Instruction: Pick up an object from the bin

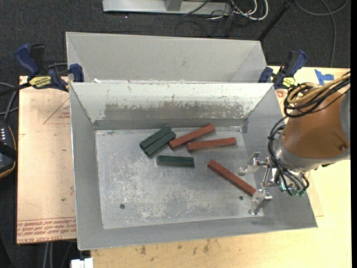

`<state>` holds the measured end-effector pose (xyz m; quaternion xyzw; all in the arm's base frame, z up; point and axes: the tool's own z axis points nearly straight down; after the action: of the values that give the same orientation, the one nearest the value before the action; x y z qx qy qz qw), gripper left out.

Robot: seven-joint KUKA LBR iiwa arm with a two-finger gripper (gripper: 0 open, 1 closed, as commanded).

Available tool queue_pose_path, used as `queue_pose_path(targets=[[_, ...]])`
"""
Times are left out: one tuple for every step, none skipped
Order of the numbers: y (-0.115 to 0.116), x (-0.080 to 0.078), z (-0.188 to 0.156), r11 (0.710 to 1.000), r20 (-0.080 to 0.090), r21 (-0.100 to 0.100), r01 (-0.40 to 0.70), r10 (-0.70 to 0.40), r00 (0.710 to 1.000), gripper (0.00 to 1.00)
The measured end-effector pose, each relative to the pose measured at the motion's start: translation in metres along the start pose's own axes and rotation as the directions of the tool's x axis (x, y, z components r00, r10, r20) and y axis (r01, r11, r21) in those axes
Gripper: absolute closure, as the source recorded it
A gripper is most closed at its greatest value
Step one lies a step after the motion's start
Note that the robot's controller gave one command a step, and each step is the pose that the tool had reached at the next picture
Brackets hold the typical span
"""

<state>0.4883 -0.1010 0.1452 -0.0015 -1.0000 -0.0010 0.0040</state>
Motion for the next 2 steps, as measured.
queue_pose_path(targets=[[0.000,-0.002,-0.004,1.000,0.008,0.001,0.003,-0.003,1.000,0.00],[0.013,-0.055,0.066,0.936,0.016,-0.003,-0.352,0.352,0.936,1.00]])
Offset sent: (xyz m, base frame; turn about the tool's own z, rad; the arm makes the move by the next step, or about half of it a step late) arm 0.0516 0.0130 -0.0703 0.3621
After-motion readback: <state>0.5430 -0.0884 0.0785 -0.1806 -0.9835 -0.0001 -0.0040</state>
